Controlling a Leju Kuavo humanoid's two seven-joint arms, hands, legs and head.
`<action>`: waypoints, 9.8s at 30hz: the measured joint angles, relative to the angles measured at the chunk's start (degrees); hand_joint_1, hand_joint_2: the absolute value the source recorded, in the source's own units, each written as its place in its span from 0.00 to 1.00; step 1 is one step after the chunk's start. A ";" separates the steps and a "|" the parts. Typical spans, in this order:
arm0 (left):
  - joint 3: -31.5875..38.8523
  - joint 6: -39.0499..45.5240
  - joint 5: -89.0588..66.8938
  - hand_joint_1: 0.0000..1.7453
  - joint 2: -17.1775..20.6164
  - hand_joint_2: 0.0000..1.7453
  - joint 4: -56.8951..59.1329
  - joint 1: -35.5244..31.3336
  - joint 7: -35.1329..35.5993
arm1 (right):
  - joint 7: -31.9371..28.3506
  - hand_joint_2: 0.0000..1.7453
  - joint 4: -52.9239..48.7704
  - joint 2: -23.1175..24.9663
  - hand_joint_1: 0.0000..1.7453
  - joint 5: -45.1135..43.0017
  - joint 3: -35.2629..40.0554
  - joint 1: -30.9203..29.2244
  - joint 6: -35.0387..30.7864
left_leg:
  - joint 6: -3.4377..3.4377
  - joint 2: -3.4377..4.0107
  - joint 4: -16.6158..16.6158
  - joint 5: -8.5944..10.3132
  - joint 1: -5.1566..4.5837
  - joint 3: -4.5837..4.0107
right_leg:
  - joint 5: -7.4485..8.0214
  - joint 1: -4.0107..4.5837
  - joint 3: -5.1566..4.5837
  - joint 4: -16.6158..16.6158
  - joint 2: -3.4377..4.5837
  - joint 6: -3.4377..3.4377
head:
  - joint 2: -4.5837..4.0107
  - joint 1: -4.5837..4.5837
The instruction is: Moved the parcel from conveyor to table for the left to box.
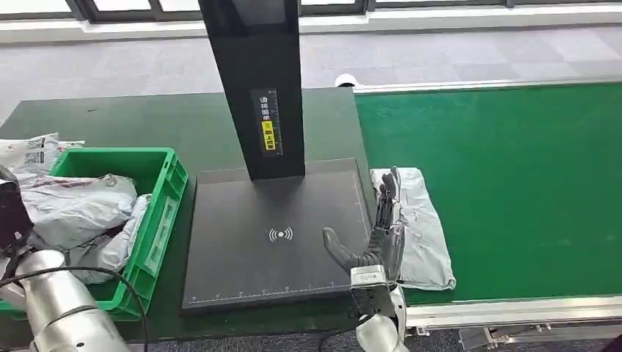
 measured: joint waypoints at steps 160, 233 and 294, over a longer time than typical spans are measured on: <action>-60.23 -16.98 41.89 0.00 5.97 1.00 -38.36 32.83 0.07 | 4.44 1.00 31.31 2.54 0.00 18.25 -7.21 -13.66 0.91 | -0.03 0.03 -0.03 -0.14 -0.05 0.19 | -0.14 -0.04 0.16 -0.01 0.01 -0.10 | 0.00 0.02; -63.05 -21.09 11.09 0.00 -2.62 1.00 9.34 24.10 9.59 | -2.14 1.00 -15.74 -2.56 0.00 -4.74 4.52 -1.44 -5.46 | -0.02 0.09 -0.01 -0.19 -0.09 0.18 | -0.10 -0.07 0.14 -0.02 0.06 -0.06 | 0.00 0.02; -54.61 0.17 -1.67 1.00 -2.27 1.00 3.94 26.22 6.72 | -2.10 1.00 -10.97 -2.78 0.00 -5.74 6.03 -1.74 -5.55 | -0.05 0.11 -0.04 -0.30 0.01 0.61 | -0.28 0.01 0.55 0.01 0.13 -0.14 | 0.00 0.02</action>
